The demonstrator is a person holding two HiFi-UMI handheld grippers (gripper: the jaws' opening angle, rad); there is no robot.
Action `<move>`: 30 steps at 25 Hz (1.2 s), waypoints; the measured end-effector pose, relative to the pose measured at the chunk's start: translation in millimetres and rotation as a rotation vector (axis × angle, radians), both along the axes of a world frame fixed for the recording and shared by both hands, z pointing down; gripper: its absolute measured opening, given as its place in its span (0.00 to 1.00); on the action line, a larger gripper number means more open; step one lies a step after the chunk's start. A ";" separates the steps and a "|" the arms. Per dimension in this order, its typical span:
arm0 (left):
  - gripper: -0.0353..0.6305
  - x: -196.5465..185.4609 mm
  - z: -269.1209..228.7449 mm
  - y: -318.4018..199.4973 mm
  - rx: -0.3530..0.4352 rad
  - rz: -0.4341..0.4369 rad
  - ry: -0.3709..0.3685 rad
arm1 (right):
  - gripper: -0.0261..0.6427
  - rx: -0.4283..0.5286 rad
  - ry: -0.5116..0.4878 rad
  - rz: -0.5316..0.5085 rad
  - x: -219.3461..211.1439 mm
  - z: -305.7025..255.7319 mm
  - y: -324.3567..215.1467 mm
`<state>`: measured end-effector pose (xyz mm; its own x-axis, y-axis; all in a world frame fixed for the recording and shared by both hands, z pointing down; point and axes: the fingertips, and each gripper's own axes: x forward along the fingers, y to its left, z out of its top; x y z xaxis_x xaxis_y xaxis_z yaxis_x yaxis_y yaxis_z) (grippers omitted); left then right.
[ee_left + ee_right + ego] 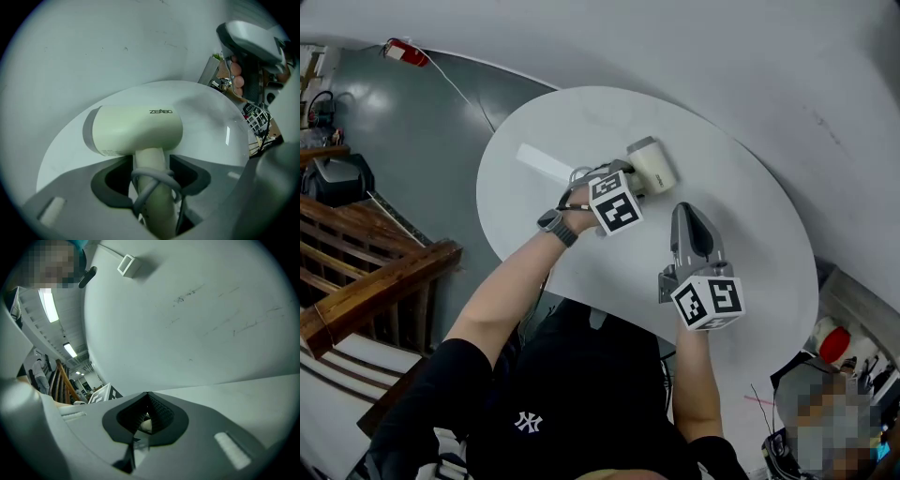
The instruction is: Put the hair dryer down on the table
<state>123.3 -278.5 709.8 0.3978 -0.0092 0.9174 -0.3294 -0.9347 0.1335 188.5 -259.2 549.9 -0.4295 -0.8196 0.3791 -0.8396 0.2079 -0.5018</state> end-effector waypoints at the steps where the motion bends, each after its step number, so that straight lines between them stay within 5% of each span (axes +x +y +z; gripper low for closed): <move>1: 0.41 -1.4 -1.7 -1.1 0.002 -0.004 0.002 | 0.07 0.001 0.000 -0.001 -0.7 -0.7 0.2; 19: 0.41 -25.4 -94.3 7.1 0.073 -0.194 0.229 | 0.07 0.069 0.038 -0.016 -27.7 -39.0 31.6; 30: 0.23 -51.7 -186.9 55.5 0.160 -0.282 0.410 | 0.07 0.139 0.068 0.001 -60.4 -83.0 73.0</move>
